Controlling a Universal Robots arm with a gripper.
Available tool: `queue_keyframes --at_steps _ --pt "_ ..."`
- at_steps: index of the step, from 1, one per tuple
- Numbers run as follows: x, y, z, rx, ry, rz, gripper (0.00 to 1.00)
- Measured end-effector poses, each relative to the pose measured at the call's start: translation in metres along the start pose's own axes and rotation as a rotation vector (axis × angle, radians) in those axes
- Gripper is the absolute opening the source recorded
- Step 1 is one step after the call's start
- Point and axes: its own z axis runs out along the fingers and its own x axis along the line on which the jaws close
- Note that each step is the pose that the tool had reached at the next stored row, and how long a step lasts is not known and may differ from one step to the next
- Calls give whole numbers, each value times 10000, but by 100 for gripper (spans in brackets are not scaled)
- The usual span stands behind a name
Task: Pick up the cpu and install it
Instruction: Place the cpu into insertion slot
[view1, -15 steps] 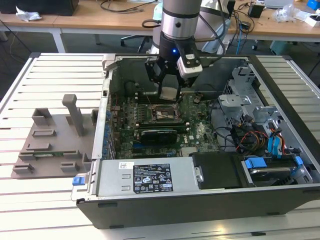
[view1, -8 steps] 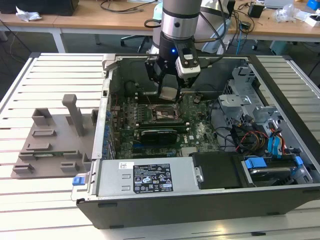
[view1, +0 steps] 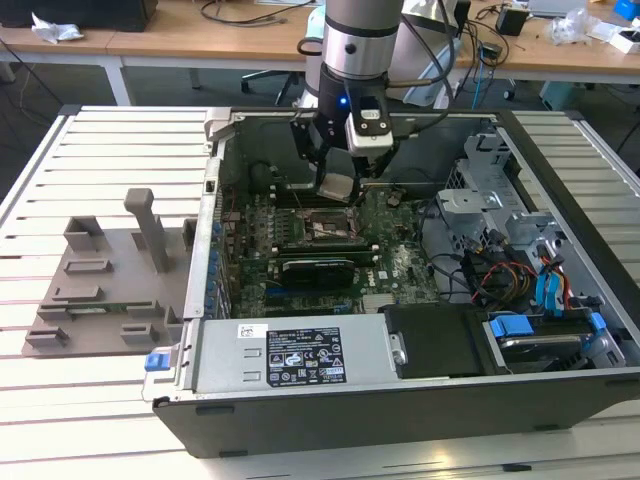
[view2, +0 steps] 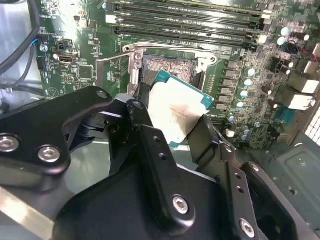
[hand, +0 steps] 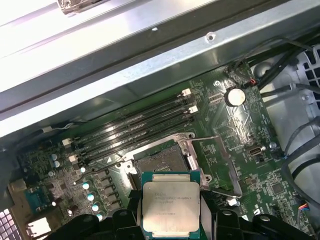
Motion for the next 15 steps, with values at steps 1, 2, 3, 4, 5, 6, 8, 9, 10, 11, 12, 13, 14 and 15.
queue_keyframes --at_steps 1,2,3,4,5,6,8,9,10,11,12,13,14,15 --pt "0 0 0 -1 2 76 55" --pt "0 0 0 -2 4 193 55" --pt "0 0 0 -4 6 282 55" --pt "0 0 0 -5 9 417 55" --pt "0 0 1 -8 13 574 55" --pt "0 0 1 -8 16 711 55" --pt "0 0 0 -9 18 877 55" --pt "0 0 1 -11 21 1010 55" --pt "0 0 0 -12 24 1133 55" --pt "0 0 1 -13 25 1203 55" --pt "0 0 1 -14 27 1269 55" --pt "0 0 1 -15 28 1336 55" --pt "0 0 1 -16 30 1430 55" --pt "0 0 0 -16 32 1490 55"
